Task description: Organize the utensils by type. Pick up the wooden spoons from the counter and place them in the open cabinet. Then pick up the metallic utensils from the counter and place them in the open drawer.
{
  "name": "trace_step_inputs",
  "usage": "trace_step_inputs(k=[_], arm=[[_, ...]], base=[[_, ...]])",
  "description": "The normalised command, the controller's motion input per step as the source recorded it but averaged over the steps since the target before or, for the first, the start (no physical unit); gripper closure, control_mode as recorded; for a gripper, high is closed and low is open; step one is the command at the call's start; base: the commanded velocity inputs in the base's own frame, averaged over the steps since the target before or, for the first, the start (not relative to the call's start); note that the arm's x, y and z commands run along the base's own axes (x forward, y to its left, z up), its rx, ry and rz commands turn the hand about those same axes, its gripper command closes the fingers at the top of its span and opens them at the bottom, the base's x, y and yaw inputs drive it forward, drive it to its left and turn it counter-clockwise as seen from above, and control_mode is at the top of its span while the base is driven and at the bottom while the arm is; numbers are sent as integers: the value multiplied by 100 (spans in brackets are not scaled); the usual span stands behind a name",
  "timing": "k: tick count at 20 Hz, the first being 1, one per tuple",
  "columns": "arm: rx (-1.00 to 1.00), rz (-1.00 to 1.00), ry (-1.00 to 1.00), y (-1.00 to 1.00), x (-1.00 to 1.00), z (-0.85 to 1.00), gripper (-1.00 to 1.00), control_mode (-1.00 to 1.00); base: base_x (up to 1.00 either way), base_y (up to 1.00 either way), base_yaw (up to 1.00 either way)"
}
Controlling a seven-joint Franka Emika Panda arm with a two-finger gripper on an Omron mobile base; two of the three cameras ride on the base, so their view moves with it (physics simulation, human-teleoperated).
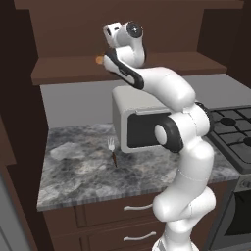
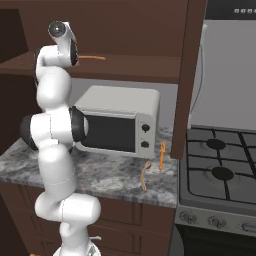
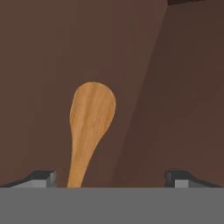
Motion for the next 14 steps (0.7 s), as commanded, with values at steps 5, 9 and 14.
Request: trace_step_inputs(k=[5, 9, 14], arm=[[0, 7, 27, 0, -23, -10, -100, -100], [0, 8, 13, 0, -68, -3, -100, -100], [0, 4, 3, 0, -83, -9, -100, -100]], base=[[0, 0, 0], [0, 0, 0], [0, 0, 0]])
